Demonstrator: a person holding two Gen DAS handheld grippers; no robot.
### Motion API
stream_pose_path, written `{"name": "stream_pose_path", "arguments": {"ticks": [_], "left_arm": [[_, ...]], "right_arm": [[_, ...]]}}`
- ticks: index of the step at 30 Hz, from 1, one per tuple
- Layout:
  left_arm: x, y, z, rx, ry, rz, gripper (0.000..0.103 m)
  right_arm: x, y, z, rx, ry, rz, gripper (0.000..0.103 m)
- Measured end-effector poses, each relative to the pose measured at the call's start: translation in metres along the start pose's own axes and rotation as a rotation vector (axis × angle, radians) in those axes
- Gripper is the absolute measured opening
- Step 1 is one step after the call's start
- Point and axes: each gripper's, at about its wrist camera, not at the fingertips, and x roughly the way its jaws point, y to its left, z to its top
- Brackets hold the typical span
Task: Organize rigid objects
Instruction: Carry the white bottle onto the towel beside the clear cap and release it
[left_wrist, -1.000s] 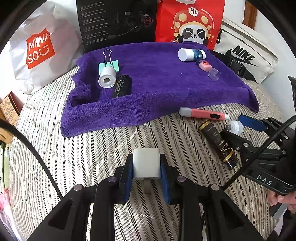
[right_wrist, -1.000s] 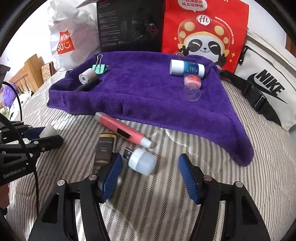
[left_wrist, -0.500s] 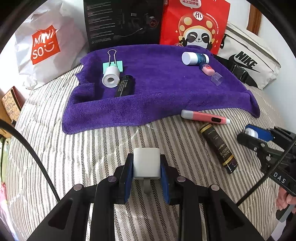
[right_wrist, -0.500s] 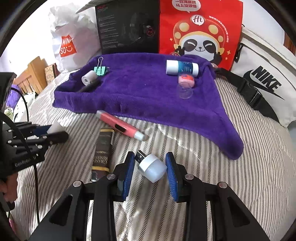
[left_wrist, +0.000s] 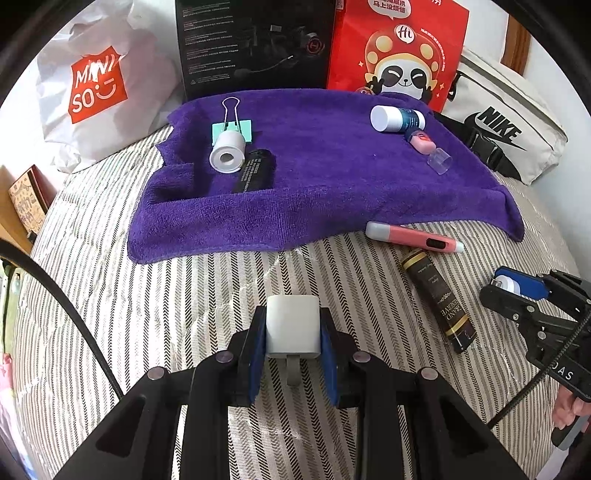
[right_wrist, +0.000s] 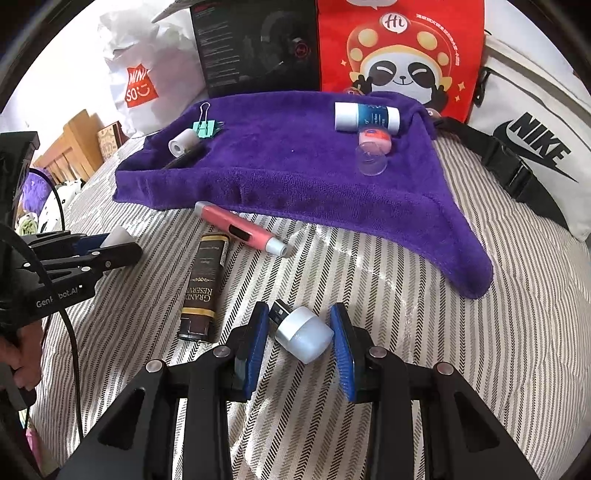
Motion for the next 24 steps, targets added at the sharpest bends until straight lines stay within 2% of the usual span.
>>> {"name": "stream_pose_path", "arguments": {"ticks": [8,11,16,24], "left_arm": [[0.0,-0.002,0.003,-0.043,0.013,0.018,0.025],[-0.004,0.0,0.002,-0.063,-0.005,-0.027,0.025],[-0.019,-0.004,0.005,-0.051,-0.034,0.021,0.025],[-0.04,0.003,0.02,-0.07,-0.095,-0.005,0.025]], "right_arm": [[-0.011,0.002,0.005,0.008,-0.007,0.014,0.034],[-0.018,0.002,0.011,0.021,-0.013,0.005,0.034],[-0.032,0.0,0.024,0.031,-0.032,0.011,0.034],[-0.042,-0.001,0.044,-0.003,-0.05,-0.01,0.034]]}}
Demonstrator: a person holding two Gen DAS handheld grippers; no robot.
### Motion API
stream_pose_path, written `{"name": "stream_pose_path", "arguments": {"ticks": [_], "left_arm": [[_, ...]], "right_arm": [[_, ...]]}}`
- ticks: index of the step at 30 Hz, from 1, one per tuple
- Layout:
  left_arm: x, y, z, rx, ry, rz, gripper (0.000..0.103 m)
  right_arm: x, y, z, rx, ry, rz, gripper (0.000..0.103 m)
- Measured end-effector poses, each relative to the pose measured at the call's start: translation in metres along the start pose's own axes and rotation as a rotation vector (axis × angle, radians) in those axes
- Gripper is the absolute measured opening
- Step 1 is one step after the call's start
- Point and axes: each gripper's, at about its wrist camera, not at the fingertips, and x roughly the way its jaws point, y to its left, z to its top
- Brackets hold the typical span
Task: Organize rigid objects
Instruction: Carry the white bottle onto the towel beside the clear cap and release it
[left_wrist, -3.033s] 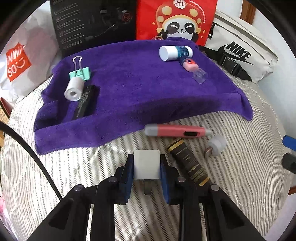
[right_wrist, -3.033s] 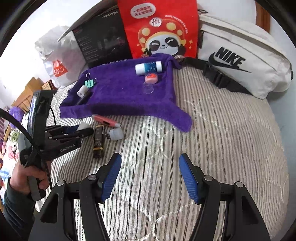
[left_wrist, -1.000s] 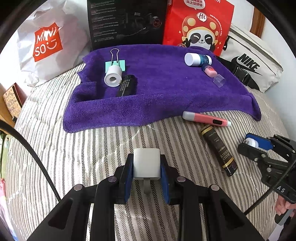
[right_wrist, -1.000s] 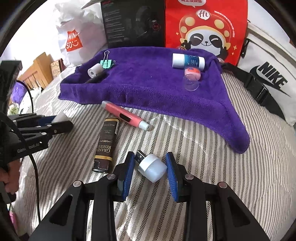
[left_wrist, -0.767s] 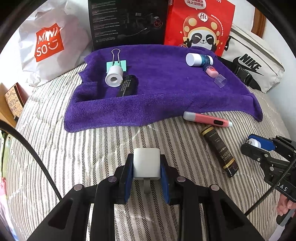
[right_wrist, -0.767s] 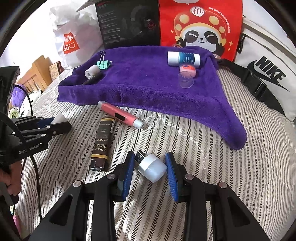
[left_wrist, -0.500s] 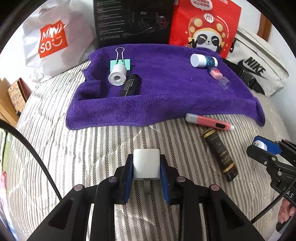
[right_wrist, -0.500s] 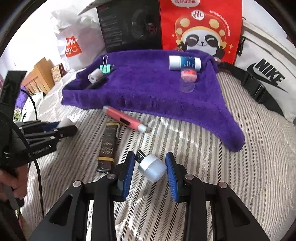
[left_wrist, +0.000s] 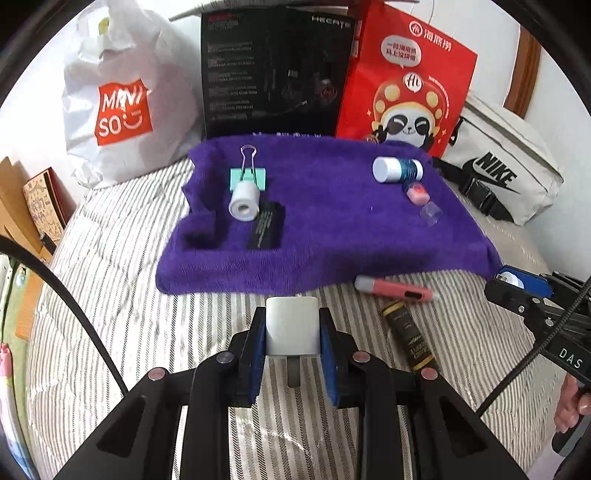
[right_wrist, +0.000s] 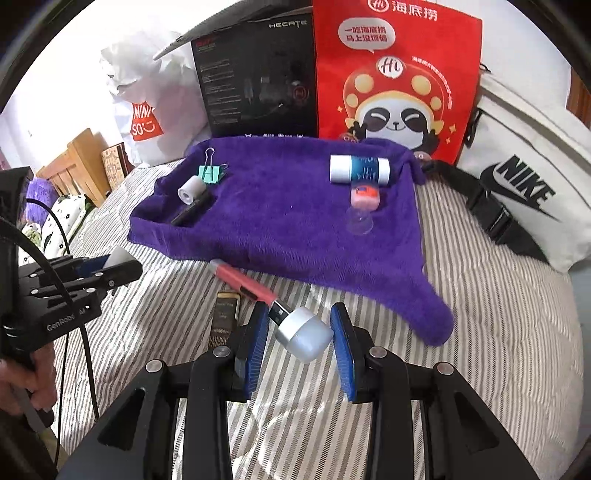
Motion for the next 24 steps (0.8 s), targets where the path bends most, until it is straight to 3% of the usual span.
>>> {"name": "stream_pose_path", "arguments": {"ticks": [15,24], "left_arm": [[0.003,0.009,0.031,0.028,-0.016,-0.007,0.025],[0.012,0.022,0.044,0.005,-0.001,-0.036,0.025]], "right_arm": [[0.01,-0.019,0.028,0.035,-0.021,-0.014,0.034],[0.042,-0.038,0.044,0.064,0.01,-0.032,0.034]]}}
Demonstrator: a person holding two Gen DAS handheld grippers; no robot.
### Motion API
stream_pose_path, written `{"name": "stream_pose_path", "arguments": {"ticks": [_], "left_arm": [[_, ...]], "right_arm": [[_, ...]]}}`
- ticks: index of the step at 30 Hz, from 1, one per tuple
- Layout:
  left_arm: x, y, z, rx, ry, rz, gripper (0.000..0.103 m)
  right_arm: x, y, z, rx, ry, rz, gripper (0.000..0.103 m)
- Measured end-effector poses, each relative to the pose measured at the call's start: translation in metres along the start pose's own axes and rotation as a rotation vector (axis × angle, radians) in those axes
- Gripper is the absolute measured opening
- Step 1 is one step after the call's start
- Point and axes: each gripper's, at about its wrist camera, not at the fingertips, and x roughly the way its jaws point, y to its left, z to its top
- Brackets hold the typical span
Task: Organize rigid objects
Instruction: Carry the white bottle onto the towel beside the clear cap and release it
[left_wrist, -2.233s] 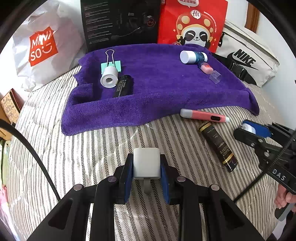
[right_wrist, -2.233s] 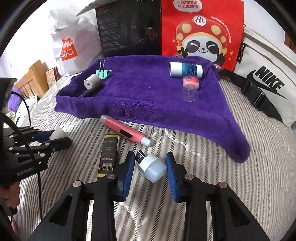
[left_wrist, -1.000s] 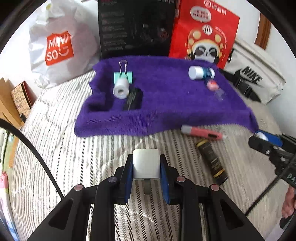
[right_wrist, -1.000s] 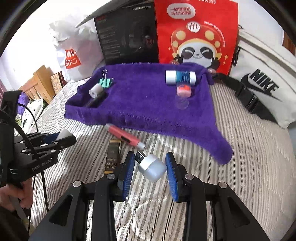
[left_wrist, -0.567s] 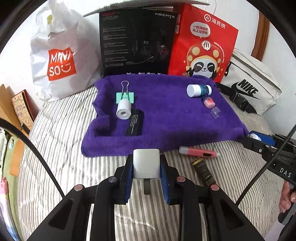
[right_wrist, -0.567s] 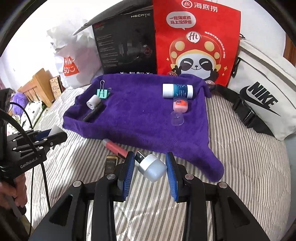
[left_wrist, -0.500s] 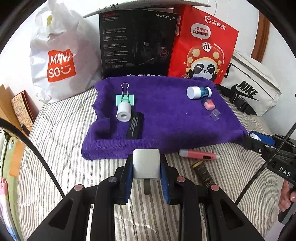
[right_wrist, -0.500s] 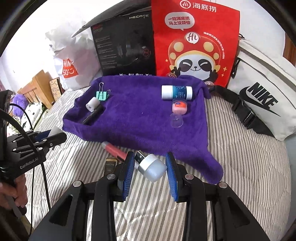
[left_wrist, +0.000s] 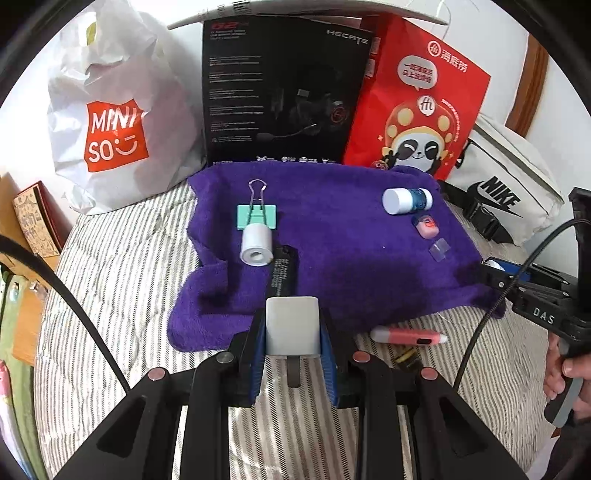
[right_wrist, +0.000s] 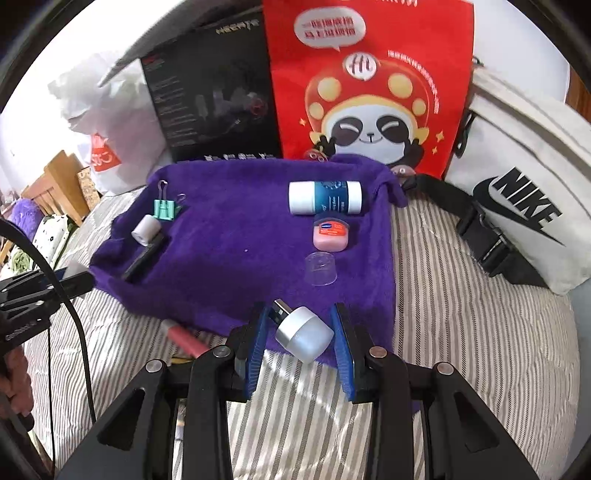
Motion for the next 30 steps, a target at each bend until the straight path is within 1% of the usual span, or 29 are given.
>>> {"name": "stream_pose_path", "arguments": {"ticks": [6,10,14,17,22,30], "left_arm": [[0.008,0.009,0.002,-0.034,0.017,-0.008,0.025],[0.014,0.01,-0.001,-0.057,0.027,-0.04,0.025],[0.021,0.01,-0.002,-0.066,0.042,-0.047,0.025],[0.021,0.011,-0.003,-0.069,0.047,-0.053,0.025],[0.02,0.013,-0.004,-0.08,0.05,-0.058,0.025],[0.017,0.016,-0.006,-0.087,0.052,-0.059,0.025]], "right_arm": [[0.019,-0.004,0.008,0.012,0.023,0.01,0.034],[0.029,-0.004,0.011,-0.001,0.042,0.009,0.034],[0.042,-0.006,0.014,-0.01,0.076,0.003,0.034],[0.051,-0.006,0.015,-0.017,0.105,-0.015,0.034],[0.06,-0.008,0.014,-0.008,0.128,-0.012,0.034],[0.067,-0.006,0.016,-0.011,0.138,-0.006,0.034]]}}
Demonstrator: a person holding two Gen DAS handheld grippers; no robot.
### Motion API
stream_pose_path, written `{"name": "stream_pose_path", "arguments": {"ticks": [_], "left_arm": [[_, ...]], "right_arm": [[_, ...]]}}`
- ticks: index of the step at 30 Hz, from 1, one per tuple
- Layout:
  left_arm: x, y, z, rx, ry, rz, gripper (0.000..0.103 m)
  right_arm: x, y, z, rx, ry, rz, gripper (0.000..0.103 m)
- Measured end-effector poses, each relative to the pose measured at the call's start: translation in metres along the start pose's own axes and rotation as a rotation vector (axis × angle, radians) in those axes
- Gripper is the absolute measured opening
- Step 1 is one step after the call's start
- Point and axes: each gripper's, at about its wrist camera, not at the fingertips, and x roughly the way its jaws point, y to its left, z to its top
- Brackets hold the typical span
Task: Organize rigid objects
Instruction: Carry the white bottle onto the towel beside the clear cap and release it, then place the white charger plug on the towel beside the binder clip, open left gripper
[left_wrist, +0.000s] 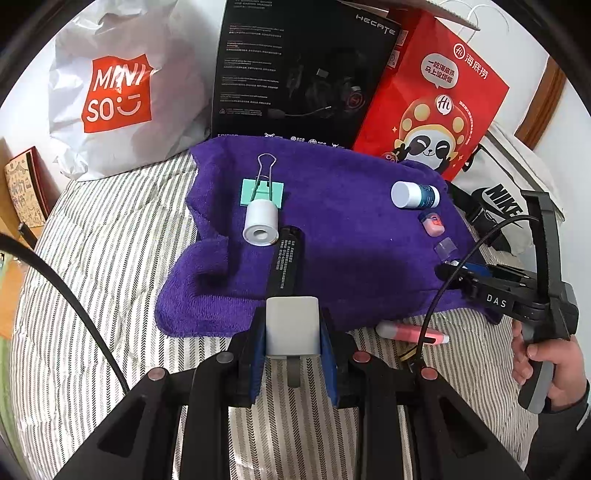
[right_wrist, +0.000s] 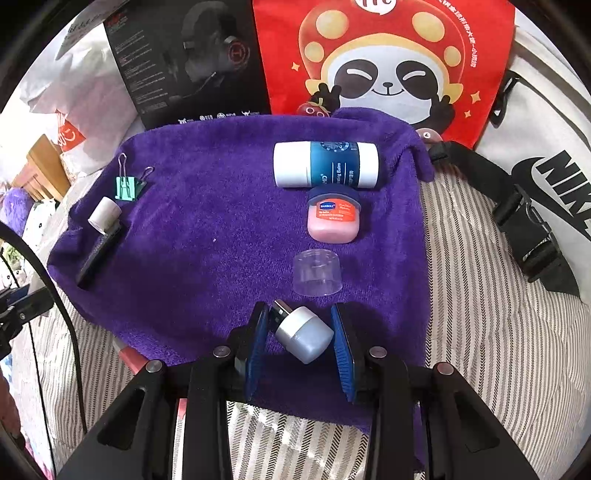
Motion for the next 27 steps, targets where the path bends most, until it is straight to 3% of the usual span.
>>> {"name": "stream_pose_path", "arguments": {"ticks": [7,9,10,16,27], "left_arm": [[-0.001,-0.003,0.002,0.004,0.006,0.002,0.025],[0.0,-0.004,0.002,0.009,0.012,-0.004,0.025],[0.001,-0.004,0.003,0.01,0.019,-0.009,0.025],[0.002,-0.007,0.007,0.012,0.016,-0.015,0.025],[0.027,-0.016,0.032,0.034,0.017,-0.036,0.025]], "right_arm": [[-0.001,0.001,0.001,-0.009,0.003,-0.008,0.035],[-0.001,-0.001,0.001,0.003,0.006,0.005,0.039],[-0.001,-0.002,0.001,0.01,0.011,0.019,0.046],[-0.011,-0.003,-0.003,-0.003,-0.004,-0.009,0.054],[-0.042,-0.008,-0.017,0.018,-0.055,-0.017,0.06]]}}
